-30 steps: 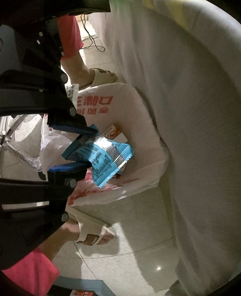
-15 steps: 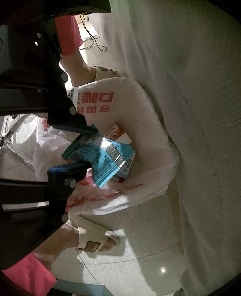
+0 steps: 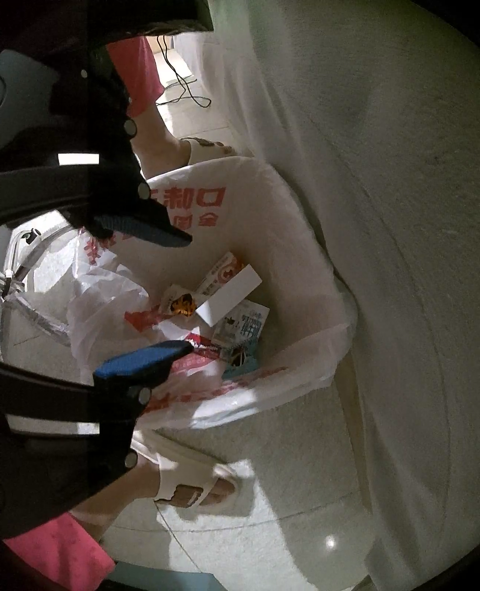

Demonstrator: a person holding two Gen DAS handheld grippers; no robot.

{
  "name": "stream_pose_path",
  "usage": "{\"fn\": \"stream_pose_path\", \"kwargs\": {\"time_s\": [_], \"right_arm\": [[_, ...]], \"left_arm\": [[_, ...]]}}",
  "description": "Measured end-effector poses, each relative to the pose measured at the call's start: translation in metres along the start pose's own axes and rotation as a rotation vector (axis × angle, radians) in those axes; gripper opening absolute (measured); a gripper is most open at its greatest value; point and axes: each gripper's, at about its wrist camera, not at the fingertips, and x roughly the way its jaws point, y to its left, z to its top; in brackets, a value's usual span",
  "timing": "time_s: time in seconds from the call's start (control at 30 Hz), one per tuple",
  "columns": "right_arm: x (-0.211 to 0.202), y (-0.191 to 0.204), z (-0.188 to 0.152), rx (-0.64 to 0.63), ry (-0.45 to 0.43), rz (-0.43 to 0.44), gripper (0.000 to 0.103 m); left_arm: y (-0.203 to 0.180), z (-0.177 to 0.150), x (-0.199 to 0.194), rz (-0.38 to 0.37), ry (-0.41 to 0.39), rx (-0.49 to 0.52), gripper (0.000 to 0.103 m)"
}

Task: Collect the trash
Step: 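Raise both tools back over the dark green box and white packet on the bed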

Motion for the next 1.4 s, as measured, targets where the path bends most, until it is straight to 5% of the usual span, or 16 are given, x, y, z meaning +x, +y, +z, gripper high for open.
{"fn": "stream_pose_path", "kwargs": {"time_s": [0.17, 0.33, 0.63, 1.0, 1.4], "right_arm": [[-0.026, -0.003, -0.008, -0.007, -0.038, -0.041, 0.072], [-0.075, 0.006, -0.022, -0.047, -0.134, -0.077, 0.079], [-0.180, 0.049, -0.065, -0.237, -0.333, -0.114, 0.081], [-0.297, 0.066, -0.097, -0.290, -0.409, -0.057, 0.087], [-0.411, 0.059, -0.068, -0.289, -0.510, -0.071, 0.087]], "left_arm": [[-0.005, -0.016, -0.022, 0.062, -0.041, 0.032, 0.066], [-0.005, -0.031, -0.056, 0.036, -0.104, 0.039, 0.070], [-0.015, -0.065, -0.135, 0.058, -0.192, 0.101, 0.071], [-0.001, -0.096, -0.265, 0.072, -0.307, 0.153, 0.079], [0.020, -0.068, -0.378, 0.127, -0.396, 0.201, 0.084]]}}
